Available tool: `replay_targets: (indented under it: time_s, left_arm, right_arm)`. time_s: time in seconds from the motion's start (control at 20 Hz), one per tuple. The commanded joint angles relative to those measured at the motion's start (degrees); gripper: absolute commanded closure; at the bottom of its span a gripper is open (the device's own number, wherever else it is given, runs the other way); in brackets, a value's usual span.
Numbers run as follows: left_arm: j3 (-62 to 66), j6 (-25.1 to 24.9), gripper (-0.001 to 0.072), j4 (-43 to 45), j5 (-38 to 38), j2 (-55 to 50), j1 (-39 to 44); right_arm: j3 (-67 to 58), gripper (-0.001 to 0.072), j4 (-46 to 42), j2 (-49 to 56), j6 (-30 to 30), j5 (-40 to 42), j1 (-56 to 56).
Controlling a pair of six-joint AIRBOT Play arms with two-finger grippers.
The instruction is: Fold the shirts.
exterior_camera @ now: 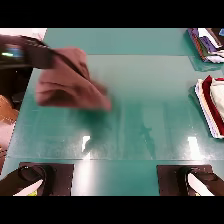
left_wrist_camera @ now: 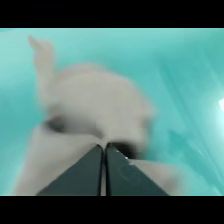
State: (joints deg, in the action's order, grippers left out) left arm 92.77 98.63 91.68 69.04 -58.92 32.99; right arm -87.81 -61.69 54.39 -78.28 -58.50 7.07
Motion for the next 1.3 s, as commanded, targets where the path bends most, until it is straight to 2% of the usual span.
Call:
replay_targets:
  time_s: [0.0, 0.15, 0.2, 0.25, 0.3, 0.45, 0.55, 0.65, 0.8, 0.95, 1.1, 1.25]
  left_arm:
    - [0.6, -3.4, 0.0686, -2.4, -6.1, -8.8, 12.6]
    - [0.6, -6.1, 0.0682, -3.4, -14.0, -15.0, 20.6]
    - [0.6, -6.1, 0.0627, -3.4, -16.2, -16.3, 21.2]
    - [0.6, -6.0, 0.0361, -3.3, -17.4, -17.0, 21.0]
    - [0.7, -5.6, 0.0267, -3.2, -17.6, -17.0, 19.8]
    - [0.9, -5.3, 0.0269, -3.2, -13.5, -16.8, 11.7]
    - [0.1, -3.4, 0.027, -3.3, -9.5, -16.8, 4.4]
    - [-3.2, -2.4, 0.027, -4.3, -9.0, -17.1, -3.3]
    - [-11.8, -2.9, 0.027, -13.5, -11.4, -18.8, -12.7]
    - [-16.7, -8.4, 0.0269, -24.0, -16.8, -24.3, -17.0]
    - [-16.5, -15.2, 0.0269, -30.9, -19.8, -30.6, -17.0]
    - [-16.5, -16.7, 0.0269, -34.0, -20.4, -35.4, -16.4]
  right_arm:
    - [-7.3, 0.069, 0.0, 3.9, 0.0, -4.2, 0.0]
    - [-12.4, 0.069, 0.0, 6.9, 0.0, -6.8, 0.0]
    - [-13.6, 0.069, 0.0, 7.9, 0.0, -8.1, 0.0]
    - [-14.4, 0.069, 0.0, 8.5, 0.0, -9.2, 0.0]
    - [-14.8, 0.069, -0.1, 9.0, 0.0, -10.5, 0.0]
    - [-14.7, 0.069, -1.5, 9.8, 0.0, -12.2, 0.0]
    - [-13.7, 0.069, -1.7, 9.2, 0.0, -12.0, 0.0]
    - [-12.3, 0.069, -3.1, 8.5, 0.0, -12.1, 0.0]
    - [-8.4, 0.069, -3.5, 6.9, 0.0, -12.0, 0.0]
    - [-3.0, 0.0689, -3.5, 5.2, 0.0, -12.0, 0.0]
    - [2.2, 0.069, -3.5, 3.7, 0.0, -11.9, 0.0]
    - [6.1, 0.0689, -3.5, 3.1, 0.0, -11.6, 0.0]
